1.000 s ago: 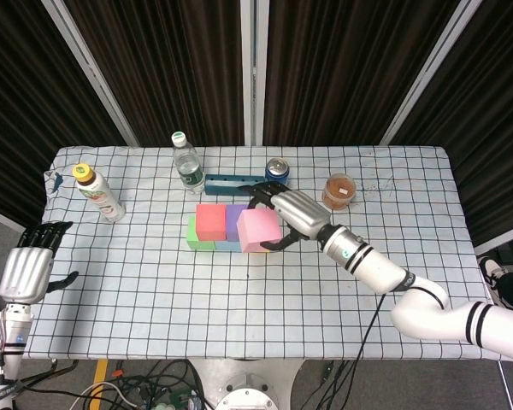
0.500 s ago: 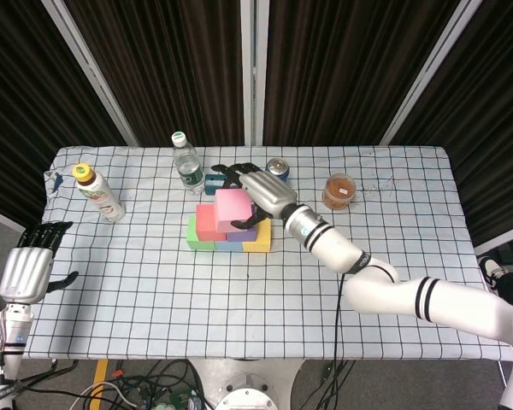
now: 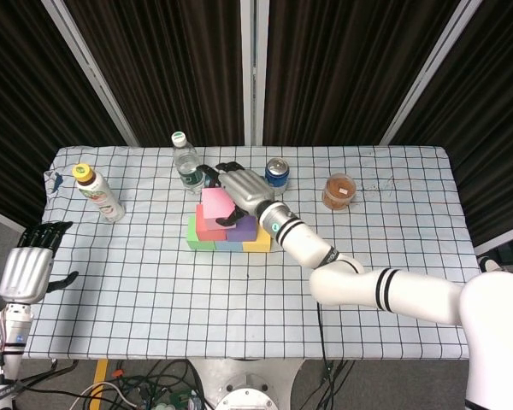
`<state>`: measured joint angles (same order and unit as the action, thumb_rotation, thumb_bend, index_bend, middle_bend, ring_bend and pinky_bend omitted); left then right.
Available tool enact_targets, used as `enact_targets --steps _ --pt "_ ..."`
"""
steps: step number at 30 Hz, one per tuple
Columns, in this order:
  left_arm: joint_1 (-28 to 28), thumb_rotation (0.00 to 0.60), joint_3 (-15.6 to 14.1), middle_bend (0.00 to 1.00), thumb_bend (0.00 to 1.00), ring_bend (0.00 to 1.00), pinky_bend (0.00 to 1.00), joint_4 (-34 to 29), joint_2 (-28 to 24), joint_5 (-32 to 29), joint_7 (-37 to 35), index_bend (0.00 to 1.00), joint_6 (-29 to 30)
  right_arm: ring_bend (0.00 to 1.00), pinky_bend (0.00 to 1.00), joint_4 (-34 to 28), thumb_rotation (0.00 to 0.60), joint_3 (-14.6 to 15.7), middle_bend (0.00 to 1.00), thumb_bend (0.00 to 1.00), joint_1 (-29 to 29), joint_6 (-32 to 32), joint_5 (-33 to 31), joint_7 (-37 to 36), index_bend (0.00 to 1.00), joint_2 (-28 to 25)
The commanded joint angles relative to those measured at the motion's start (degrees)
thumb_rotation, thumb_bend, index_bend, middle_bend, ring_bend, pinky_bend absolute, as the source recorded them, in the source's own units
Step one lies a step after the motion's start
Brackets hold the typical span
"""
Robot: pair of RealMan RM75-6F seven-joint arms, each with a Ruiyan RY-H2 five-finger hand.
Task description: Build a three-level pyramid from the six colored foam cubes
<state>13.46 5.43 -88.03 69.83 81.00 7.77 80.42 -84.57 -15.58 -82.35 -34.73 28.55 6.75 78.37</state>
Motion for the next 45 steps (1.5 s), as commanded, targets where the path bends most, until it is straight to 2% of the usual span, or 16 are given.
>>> enact_targets --steps 1,17,38,45 --pt "0.0 0.6 0.0 0.15 0.11 0.13 0.13 0.0 0.0 0.0 0.0 0.14 0.0 0.06 0.0 -0.3 0.6 0.8 0.36 0.18 -1.3 -1.9 -2.6 2.0 0.01 0.4" --pt "-0.1 0.6 0.1 0.15 0.11 0.13 0.13 0.0 0.0 0.1 0.0 0.14 -0.1 0.06 0.0 -5.2 0.6 1.9 0.36 0.18 -2.9 -6.5 -9.9 7.7 0.01 -1.3" --pt "-0.1 0.6 0.2 0.15 0.11 0.13 0.13 0.0 0.0 0.1 0.0 0.14 -0.2 0.05 0.0 -4.1 0.6 1.6 0.36 0.18 -3.5 -6.6 -12.9 10.6 0.0 0.4" --pt "-0.2 0.6 0.2 0.15 0.11 0.13 0.13 0.0 0.0 0.1 0.0 0.14 -0.2 0.03 0.0 -4.2 0.6 1.4 0.26 0.16 -3.4 -6.7 -13.3 11.0 0.0 0.5"
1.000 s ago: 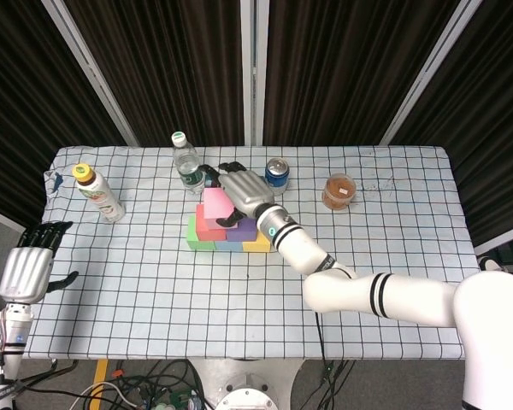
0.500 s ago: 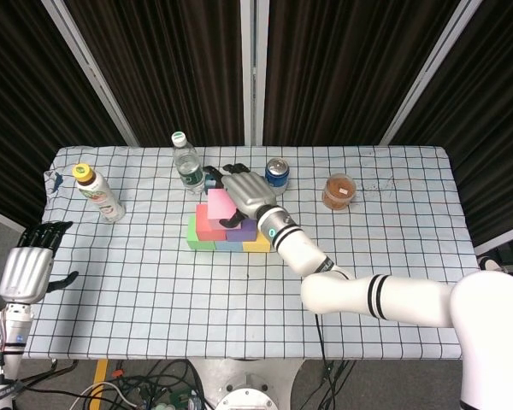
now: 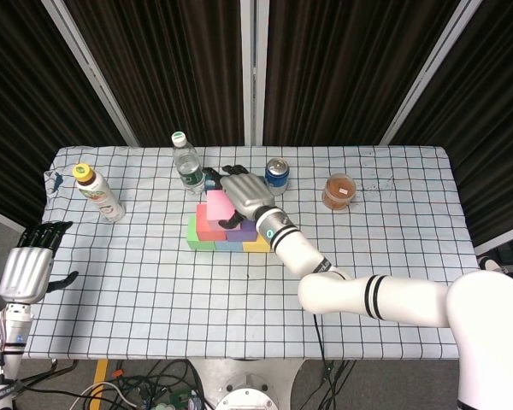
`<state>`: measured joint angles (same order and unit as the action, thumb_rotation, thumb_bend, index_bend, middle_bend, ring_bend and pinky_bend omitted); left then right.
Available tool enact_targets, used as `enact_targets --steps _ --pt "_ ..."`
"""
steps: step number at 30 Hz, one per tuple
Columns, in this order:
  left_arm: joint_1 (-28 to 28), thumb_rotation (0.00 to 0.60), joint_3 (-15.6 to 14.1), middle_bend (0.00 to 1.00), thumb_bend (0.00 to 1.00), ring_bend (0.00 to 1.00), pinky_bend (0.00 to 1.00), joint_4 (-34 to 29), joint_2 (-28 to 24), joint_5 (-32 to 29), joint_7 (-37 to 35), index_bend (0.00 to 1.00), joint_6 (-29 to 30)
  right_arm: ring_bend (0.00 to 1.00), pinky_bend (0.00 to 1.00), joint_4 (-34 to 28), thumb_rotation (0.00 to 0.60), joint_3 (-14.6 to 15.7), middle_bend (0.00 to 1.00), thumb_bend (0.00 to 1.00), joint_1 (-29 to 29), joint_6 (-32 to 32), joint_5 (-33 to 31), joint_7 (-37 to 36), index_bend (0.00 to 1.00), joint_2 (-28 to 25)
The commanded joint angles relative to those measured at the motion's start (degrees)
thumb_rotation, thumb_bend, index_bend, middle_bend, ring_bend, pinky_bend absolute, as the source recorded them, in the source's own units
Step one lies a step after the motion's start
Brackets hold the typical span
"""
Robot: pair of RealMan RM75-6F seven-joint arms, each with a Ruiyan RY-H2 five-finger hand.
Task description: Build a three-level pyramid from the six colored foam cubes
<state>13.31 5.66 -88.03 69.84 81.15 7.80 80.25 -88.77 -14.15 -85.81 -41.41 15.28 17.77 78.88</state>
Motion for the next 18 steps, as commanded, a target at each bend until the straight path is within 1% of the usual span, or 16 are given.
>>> enact_targets --steps 1,9,14,18 --pt "0.0 0.6 0.0 0.15 0.11 0.13 0.13 0.0 0.0 0.0 0.0 0.14 0.0 0.03 0.0 -0.1 0.6 -0.1 0.25 0.16 0.1 -0.1 0.0 0.0 0.0 0.0" --pt "0.0 0.6 0.0 0.15 0.11 0.13 0.13 0.0 0.0 0.0 0.0 0.14 0.0 0.02 0.0 -0.6 0.6 -0.3 0.24 0.13 0.5 -0.2 0.0 0.2 0.0 -0.3" --pt "0.0 0.6 0.0 0.15 0.11 0.13 0.13 0.0 0.0 0.0 0.0 0.14 0.0 0.02 0.0 -0.6 0.6 -0.1 0.24 0.12 0.8 -0.3 -0.3 0.5 0.0 -0.5" --pt "0.0 0.6 0.0 0.15 0.11 0.13 0.13 0.0 0.0 0.0 0.0 0.14 0.0 0.02 0.0 -0.2 0.6 -0.1 0.26 0.12 0.7 -0.1 -0.7 0.8 0.0 -0.2"
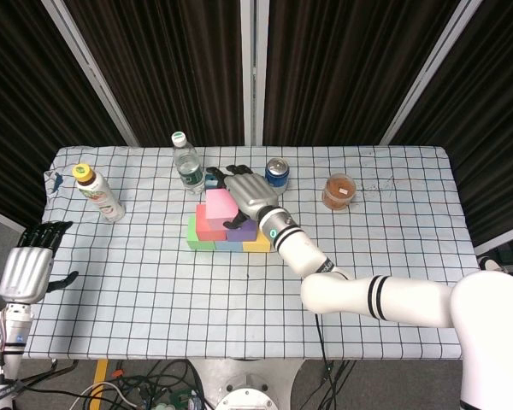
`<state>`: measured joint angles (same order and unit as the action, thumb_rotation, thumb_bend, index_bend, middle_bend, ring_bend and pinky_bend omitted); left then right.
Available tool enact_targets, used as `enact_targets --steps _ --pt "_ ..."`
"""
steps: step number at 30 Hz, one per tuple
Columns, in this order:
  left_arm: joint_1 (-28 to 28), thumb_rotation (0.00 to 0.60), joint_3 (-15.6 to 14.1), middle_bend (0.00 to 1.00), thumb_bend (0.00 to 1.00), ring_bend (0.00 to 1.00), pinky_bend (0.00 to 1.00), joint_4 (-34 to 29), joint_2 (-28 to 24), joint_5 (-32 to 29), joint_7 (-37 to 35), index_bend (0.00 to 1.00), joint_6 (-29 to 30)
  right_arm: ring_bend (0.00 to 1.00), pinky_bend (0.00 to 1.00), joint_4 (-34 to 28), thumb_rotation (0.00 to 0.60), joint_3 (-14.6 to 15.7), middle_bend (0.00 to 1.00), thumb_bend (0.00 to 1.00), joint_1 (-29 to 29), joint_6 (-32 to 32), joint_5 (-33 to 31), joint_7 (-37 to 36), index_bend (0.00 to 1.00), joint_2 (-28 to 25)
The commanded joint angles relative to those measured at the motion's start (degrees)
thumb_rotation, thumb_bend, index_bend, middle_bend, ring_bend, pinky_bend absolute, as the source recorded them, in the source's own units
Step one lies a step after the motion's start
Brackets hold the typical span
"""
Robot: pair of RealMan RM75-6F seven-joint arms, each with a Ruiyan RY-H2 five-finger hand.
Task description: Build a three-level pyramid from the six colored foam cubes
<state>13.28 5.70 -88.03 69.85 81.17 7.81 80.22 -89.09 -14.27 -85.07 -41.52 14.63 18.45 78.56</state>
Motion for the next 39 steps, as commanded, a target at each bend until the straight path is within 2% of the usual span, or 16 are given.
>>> enact_targets --steps 1,7,28,30,34,39 --pt "0.0 0.6 0.0 0.15 0.11 0.13 0.13 0.0 0.0 0.0 0.0 0.14 0.0 0.02 0.0 0.2 0.6 0.0 0.27 0.12 -0.1 0.0 -0.1 0.2 0.0 0.2" --pt "0.0 0.6 0.0 0.15 0.11 0.13 0.13 0.0 0.0 0.0 0.0 0.14 0.0 0.02 0.0 0.3 0.6 -0.2 0.33 0.14 -0.2 -0.9 -0.5 0.7 0.0 0.5" --pt "0.0 0.6 0.0 0.15 0.11 0.13 0.13 0.0 0.0 0.0 0.0 0.14 0.0 0.02 0.0 0.8 0.6 -0.6 0.33 0.15 -0.5 -2.0 -2.2 2.7 0.0 1.5" --pt "0.0 0.6 0.0 0.15 0.11 0.13 0.13 0.0 0.0 0.0 0.0 0.14 0.0 0.02 0.0 0.5 0.6 -0.7 0.29 0.14 -0.4 -2.1 -2.1 2.7 0.0 1.5" --pt "0.0 0.6 0.0 0.15 0.11 0.13 0.13 0.0 0.0 0.0 0.0 0.14 0.0 0.0 0.0 -0.4 0.6 -1.2 0.14 0.13 0.3 -1.8 -1.4 2.2 0.0 0.9" --pt "0.0 0.6 0.0 0.15 0.11 0.13 0.13 0.0 0.0 0.0 0.0 0.14 0.0 0.0 0.0 -4.1 0.6 -2.3 0.06 0.12 2.4 -2.4 1.4 0.5 0.0 -2.1"
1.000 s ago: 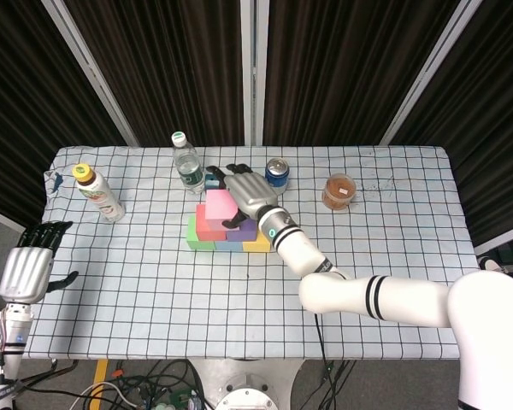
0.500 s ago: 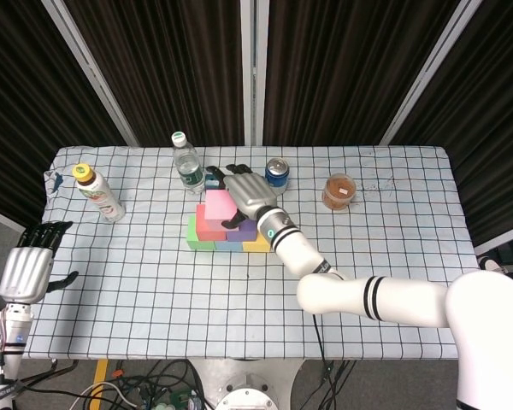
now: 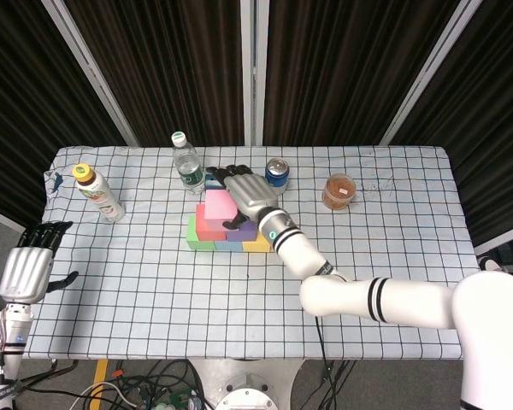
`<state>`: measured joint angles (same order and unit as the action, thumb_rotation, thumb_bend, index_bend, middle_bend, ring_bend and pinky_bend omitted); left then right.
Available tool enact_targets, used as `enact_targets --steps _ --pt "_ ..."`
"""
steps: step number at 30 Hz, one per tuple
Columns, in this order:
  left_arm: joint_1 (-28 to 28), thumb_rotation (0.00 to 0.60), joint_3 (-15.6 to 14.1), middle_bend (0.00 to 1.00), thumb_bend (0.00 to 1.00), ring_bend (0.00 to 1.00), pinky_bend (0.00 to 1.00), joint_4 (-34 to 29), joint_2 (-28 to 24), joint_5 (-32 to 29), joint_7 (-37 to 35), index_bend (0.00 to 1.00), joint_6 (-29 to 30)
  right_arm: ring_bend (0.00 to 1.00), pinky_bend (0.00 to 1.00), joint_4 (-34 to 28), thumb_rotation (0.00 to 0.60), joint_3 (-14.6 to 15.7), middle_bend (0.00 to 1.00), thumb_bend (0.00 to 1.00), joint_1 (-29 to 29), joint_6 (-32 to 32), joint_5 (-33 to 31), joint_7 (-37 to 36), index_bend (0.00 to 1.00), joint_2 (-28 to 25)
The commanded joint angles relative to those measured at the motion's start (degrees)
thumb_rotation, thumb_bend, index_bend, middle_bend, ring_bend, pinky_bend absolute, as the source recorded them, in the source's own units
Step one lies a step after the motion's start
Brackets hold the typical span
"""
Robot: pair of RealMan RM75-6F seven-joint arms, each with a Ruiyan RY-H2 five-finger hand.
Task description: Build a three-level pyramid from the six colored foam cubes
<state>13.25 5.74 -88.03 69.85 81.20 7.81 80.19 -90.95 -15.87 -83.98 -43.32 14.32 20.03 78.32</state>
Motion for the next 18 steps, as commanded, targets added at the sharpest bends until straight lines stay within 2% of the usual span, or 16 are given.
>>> enact_targets --steps 1,5,8,10,13,18 --pt "0.0 0.6 0.0 0.15 0.11 0.13 0.13 0.0 0.0 0.0 0.0 0.14 0.0 0.0 0.0 -3.5 0.6 -1.1 0.05 0.12 2.1 -1.0 2.6 -1.7 0.0 -2.9" --pt "0.0 0.6 0.0 0.15 0.11 0.13 0.13 0.0 0.0 0.0 0.0 0.14 0.0 0.0 0.0 -11.1 0.6 -1.4 0.02 0.13 8.4 -4.8 9.4 -5.0 0.0 -9.5" --pt "0.0 0.6 0.0 0.15 0.11 0.13 0.13 0.0 0.0 0.0 0.0 0.14 0.0 0.0 0.0 -17.6 0.6 1.2 0.03 0.15 16.8 -10.5 19.3 -7.9 0.0 -15.1" --pt "0.0 0.6 0.0 0.15 0.11 0.13 0.13 0.0 0.0 0.0 0.0 0.14 0.0 0.0 0.0 -20.3 0.6 4.6 0.06 0.17 24.1 -16.4 28.6 -10.2 0.0 -17.8" --pt "0.0 0.6 0.0 0.15 0.11 0.13 0.13 0.0 0.0 0.0 0.0 0.14 0.0 0.0 0.0 -20.8 0.6 10.4 0.1 0.18 34.2 -23.9 40.8 -14.5 0.0 -20.4" --pt "0.0 0.6 0.0 0.15 0.11 0.13 0.13 0.0 0.0 0.0 0.0 0.14 0.0 0.0 0.0 -16.1 0.6 18.8 0.11 0.18 48.4 -34.3 57.4 -25.1 0.0 -22.1"
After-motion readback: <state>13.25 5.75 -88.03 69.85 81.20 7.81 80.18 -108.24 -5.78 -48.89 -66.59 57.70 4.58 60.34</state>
